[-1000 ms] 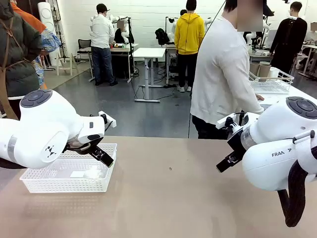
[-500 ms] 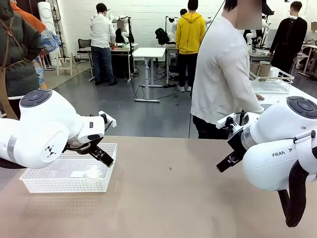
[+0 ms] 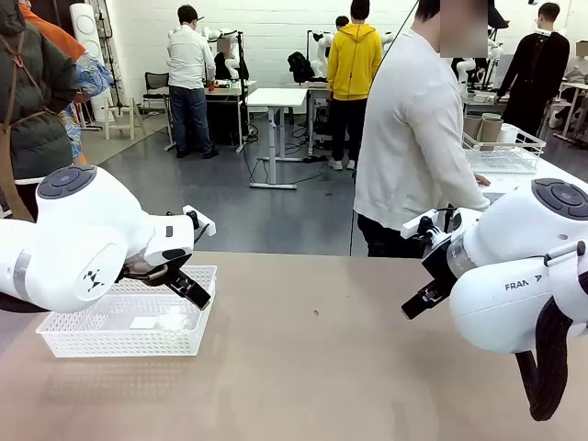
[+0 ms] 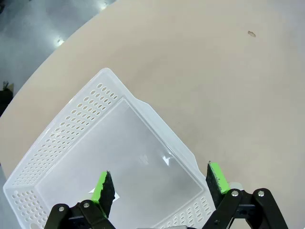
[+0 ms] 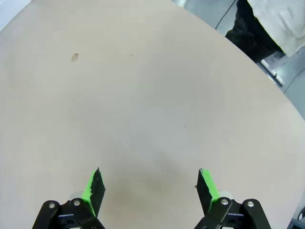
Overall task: Clean and organize the cups into the basket.
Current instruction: Pick up the Organizing basket and move it to the center of the table, then pick up the Reusable plastic cup from the right side of the table and place it inside the Organizing basket.
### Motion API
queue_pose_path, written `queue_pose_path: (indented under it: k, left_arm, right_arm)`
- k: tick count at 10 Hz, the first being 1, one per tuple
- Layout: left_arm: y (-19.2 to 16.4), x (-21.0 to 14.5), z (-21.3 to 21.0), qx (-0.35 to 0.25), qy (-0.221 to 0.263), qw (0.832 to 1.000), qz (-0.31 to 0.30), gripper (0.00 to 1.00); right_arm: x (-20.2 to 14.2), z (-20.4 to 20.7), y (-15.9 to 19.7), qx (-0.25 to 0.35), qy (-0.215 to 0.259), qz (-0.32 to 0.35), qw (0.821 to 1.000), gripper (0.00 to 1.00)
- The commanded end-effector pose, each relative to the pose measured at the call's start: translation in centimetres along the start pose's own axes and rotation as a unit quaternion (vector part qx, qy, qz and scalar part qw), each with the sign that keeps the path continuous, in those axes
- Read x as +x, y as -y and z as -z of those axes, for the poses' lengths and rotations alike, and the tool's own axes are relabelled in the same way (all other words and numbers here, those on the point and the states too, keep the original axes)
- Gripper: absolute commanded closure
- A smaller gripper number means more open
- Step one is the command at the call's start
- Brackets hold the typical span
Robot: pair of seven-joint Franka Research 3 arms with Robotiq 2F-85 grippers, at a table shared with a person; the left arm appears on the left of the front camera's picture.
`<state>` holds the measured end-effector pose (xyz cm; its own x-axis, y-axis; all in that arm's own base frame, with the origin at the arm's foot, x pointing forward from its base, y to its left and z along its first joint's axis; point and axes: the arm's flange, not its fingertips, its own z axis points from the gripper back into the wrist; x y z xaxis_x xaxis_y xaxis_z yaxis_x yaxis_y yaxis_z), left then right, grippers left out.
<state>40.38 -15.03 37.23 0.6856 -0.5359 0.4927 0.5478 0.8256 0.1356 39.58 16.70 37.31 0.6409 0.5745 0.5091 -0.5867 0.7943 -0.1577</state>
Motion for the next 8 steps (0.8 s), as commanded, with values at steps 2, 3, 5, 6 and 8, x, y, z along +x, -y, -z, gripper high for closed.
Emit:
queue_pose_path:
  k: [2, 3, 5, 6, 8]
  left_arm:
    - [0.0, 0.0, 0.0, 0.000, 0.000, 1.000, 0.000, 0.00]
    - [0.0, 0.0, 0.0, 0.000, 0.000, 1.000, 0.000, 0.00]
    - [0.0, 0.0, 0.0, 0.000, 0.000, 1.000, 0.000, 0.00]
    - [0.0, 0.0, 0.0, 0.000, 0.000, 1.000, 0.000, 0.00]
    - [-0.7, 0.7, -5.8, -0.040, -0.003, 0.999, 0.022, 0.00]
  right_arm:
    - [0.0, 0.0, 0.0, 0.000, 0.000, 0.000, 1.000, 0.00]
    - [0.0, 0.0, 0.0, 0.000, 0.000, 0.000, 1.000, 0.00]
    - [0.0, 0.0, 0.0, 0.000, 0.000, 0.000, 1.000, 0.00]
    - [0.0, 0.0, 0.0, 0.000, 0.000, 0.000, 1.000, 0.00]
    - [-0.4, -3.3, -1.4, -0.029, 0.008, -0.013, 0.999, 0.00]
